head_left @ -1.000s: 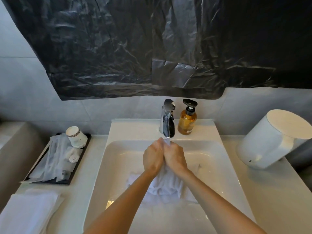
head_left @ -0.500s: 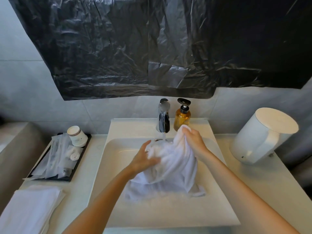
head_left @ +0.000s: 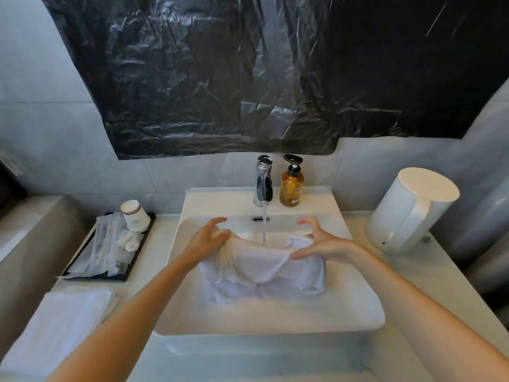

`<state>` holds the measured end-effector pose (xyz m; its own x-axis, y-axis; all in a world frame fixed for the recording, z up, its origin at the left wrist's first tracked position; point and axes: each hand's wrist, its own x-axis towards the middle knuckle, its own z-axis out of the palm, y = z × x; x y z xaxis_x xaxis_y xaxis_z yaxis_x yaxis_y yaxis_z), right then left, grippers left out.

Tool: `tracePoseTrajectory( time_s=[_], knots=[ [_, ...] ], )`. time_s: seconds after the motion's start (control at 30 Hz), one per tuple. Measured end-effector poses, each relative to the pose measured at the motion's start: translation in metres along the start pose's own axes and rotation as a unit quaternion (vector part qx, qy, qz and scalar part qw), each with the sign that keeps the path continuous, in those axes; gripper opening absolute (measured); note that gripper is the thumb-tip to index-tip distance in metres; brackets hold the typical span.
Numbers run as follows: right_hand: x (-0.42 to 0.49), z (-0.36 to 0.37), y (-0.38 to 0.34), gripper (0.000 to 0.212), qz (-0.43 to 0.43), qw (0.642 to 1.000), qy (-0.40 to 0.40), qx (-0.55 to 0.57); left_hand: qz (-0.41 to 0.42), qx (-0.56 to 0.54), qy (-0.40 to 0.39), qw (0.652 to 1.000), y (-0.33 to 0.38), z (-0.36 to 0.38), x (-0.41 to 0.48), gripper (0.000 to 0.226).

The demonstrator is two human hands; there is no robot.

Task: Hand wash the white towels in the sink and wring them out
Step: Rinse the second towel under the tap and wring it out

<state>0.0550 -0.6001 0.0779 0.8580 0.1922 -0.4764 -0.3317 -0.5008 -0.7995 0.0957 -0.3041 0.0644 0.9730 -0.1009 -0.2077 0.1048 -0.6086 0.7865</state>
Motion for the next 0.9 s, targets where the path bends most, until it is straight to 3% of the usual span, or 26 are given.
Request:
tracePoseTrajectory(
  time_s=[0.07, 0.17, 0.23, 0.3, 0.33, 0.4, 0.47, 0.53, 0.6, 0.63, 0.7, 0.77, 0.83, 0.9],
  knots=[
    [0.002, 0.009, 0.014, 0.074, -0.054, 0.982, 0.001, -0.184, 0.016, 0.013, -0.023, 1.000, -0.001, 0.001, -0.003, 0.030],
    [0.013, 0.014, 0.025, 0.024, -0.145, 0.923, 0.044, -0.353, 0.064, 0.042, -0.093, 0.993, 0.006, 0.009, -0.008, 0.035],
    [0.015, 0.010, 0.021, 0.032, -0.141, 0.907, 0.080, -0.389, 0.061, 0.064, -0.147, 0.985, 0.013, 0.011, -0.007, 0.031],
    [0.017, 0.002, 0.010, 0.035, -0.122, 0.927, 0.118, -0.335, 0.046, 0.109, -0.190, 0.975, 0.019, 0.006, -0.006, 0.027],
    [0.018, -0.001, 0.003, 0.036, -0.122, 0.947, 0.130, -0.267, 0.057, 0.165, -0.191, 0.966, 0.021, 0.002, -0.003, 0.041],
    [0.019, -0.001, -0.008, 0.030, -0.113, 0.981, 0.135, -0.083, 0.101, 0.314, -0.142, 0.933, 0.028, -0.003, -0.002, 0.059],
    [0.021, 0.007, -0.015, 0.019, -0.093, 0.983, 0.124, 0.094, 0.122, 0.362, -0.077, 0.921, 0.038, -0.004, 0.002, 0.051],
    [0.030, 0.018, -0.012, 0.017, -0.080, 0.963, 0.139, 0.219, 0.099, 0.277, -0.066, 0.954, 0.040, 0.000, 0.014, 0.042],
    [0.044, 0.030, -0.008, 0.014, -0.072, 0.942, 0.185, 0.272, 0.039, 0.057, -0.091, 0.993, 0.034, 0.008, 0.022, 0.033],
    [0.050, 0.037, -0.009, 0.011, -0.078, 0.938, 0.206, 0.267, 0.003, -0.063, -0.095, 0.993, 0.031, 0.016, 0.024, 0.028],
    [0.058, 0.052, -0.015, 0.014, -0.115, 0.936, 0.221, 0.250, -0.067, -0.239, -0.057, 0.967, 0.025, 0.035, 0.027, 0.017],
    [0.068, 0.066, -0.020, 0.018, -0.137, 0.935, 0.229, 0.232, -0.117, -0.339, -0.028, 0.933, 0.025, 0.052, 0.028, 0.014],
    [0.077, 0.080, -0.026, 0.015, -0.130, 0.940, 0.240, 0.206, -0.130, -0.392, -0.041, 0.910, 0.026, 0.067, 0.033, 0.028],
    [0.087, 0.092, -0.029, 0.013, -0.123, 0.933, 0.276, 0.194, -0.114, -0.370, -0.035, 0.921, 0.033, 0.076, 0.035, 0.040]
  ],
)
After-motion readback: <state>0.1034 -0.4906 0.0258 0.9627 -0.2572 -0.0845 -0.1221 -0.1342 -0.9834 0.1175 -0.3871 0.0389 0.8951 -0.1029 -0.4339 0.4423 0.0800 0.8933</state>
